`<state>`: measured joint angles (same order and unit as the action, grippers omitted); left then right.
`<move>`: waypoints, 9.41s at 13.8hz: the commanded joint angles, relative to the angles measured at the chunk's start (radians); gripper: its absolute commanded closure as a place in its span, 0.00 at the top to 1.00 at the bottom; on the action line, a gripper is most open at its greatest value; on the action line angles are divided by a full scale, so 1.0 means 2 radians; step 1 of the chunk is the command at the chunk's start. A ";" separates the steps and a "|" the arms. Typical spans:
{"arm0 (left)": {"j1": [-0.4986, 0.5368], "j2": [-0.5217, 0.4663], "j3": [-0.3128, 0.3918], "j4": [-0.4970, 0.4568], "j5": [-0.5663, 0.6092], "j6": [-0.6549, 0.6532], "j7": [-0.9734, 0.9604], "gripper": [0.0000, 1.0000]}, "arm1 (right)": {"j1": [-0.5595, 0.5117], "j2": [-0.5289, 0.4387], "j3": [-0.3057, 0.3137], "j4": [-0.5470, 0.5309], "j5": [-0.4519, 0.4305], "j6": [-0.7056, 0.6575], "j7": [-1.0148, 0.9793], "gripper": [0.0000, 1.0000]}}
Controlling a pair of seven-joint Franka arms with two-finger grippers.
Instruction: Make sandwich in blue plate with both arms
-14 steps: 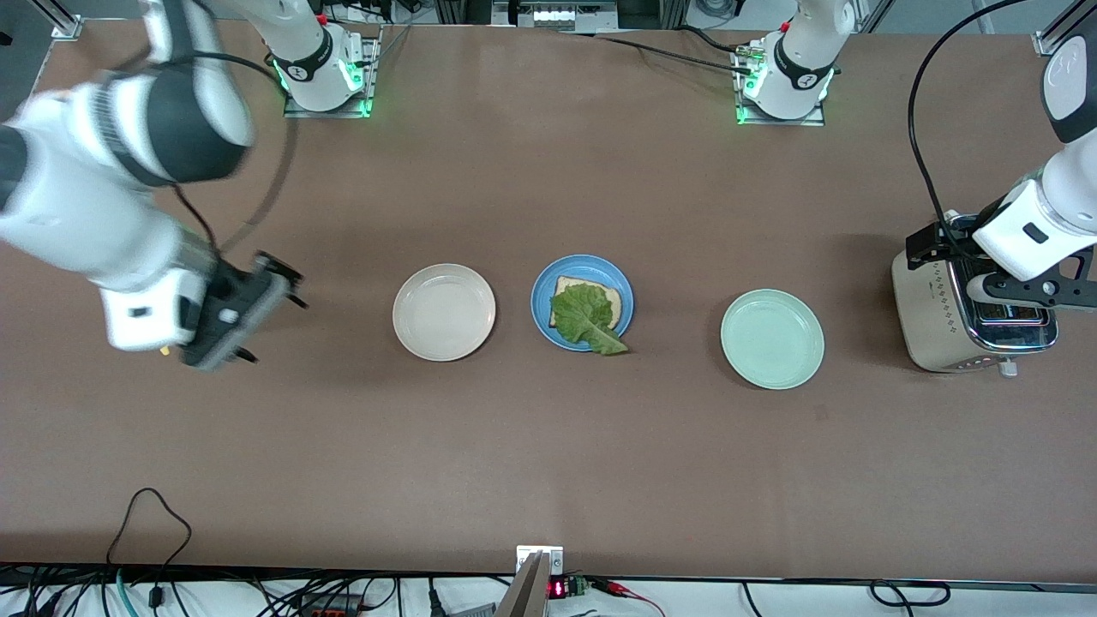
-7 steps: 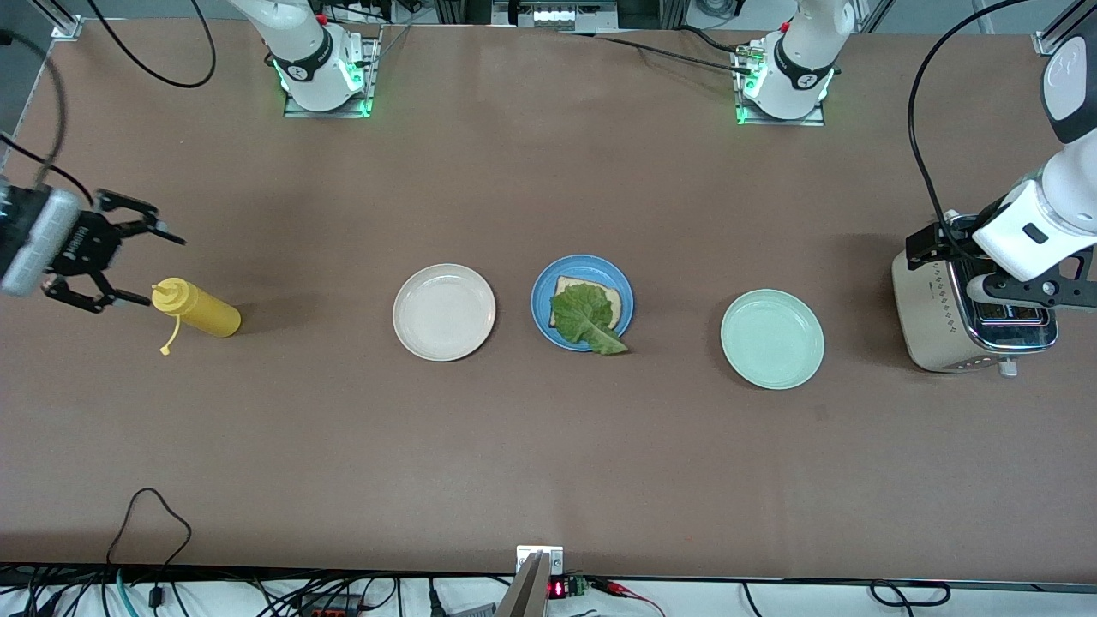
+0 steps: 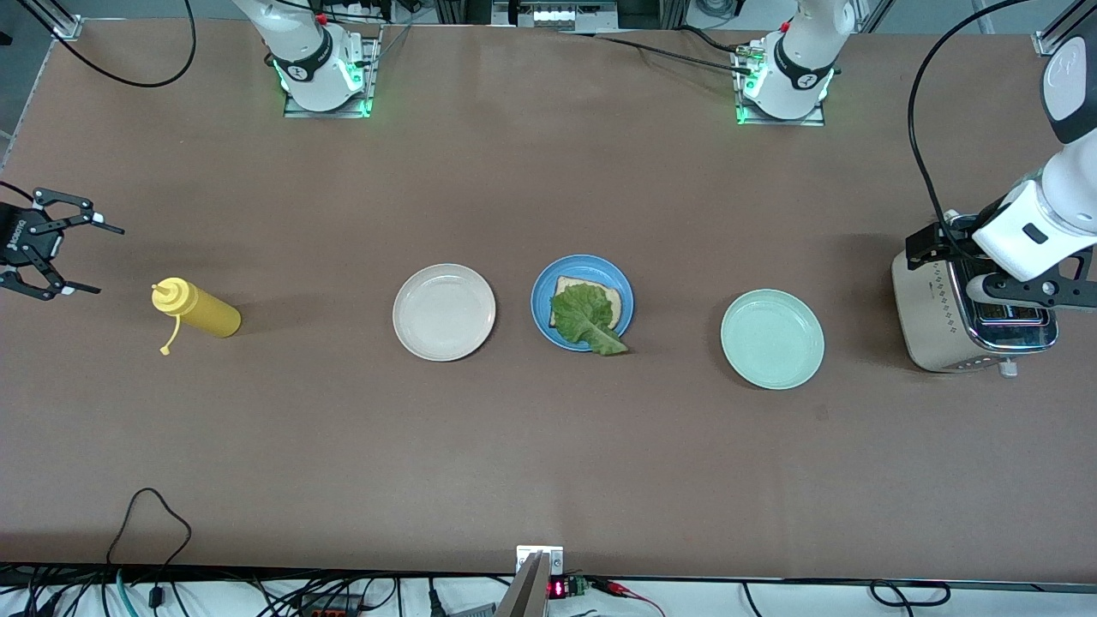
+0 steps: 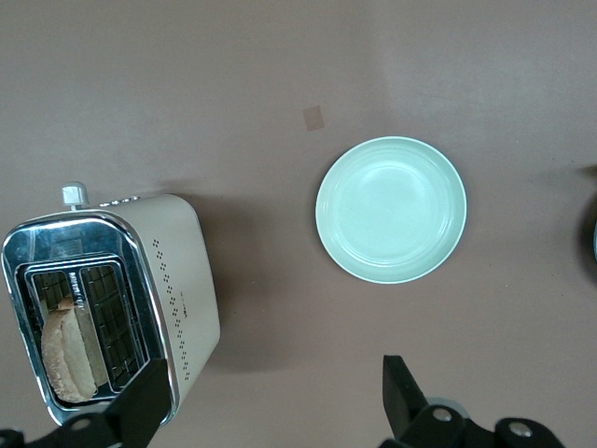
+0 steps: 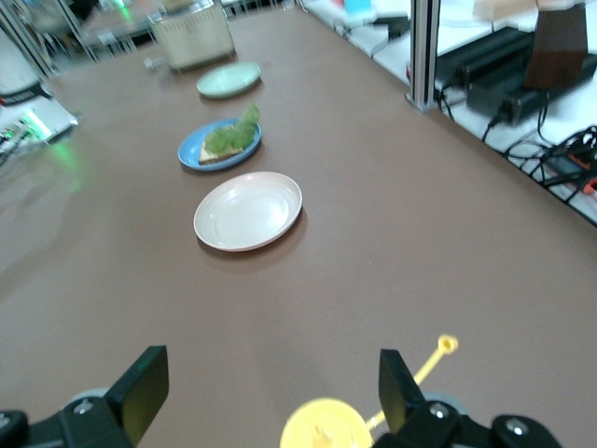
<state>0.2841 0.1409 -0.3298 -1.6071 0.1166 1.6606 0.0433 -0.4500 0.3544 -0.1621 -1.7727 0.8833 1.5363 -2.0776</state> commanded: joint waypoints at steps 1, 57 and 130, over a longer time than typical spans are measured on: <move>0.007 -0.013 -0.005 -0.012 -0.007 0.003 -0.003 1.00 | -0.030 0.091 0.010 0.066 0.041 -0.047 -0.075 1.00; 0.006 -0.010 -0.005 -0.006 -0.007 -0.008 -0.002 1.00 | 0.544 0.209 -0.105 0.242 -0.026 0.291 0.220 0.20; 0.176 0.056 -0.113 0.019 0.090 -0.014 0.163 0.05 | 0.043 0.321 -0.150 0.236 0.151 -0.203 -0.218 1.00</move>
<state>0.6512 0.2309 -0.5151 -1.5925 0.2840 1.6552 0.3654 -0.3621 1.0284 -0.4284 -1.3232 1.2214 1.1467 -2.5253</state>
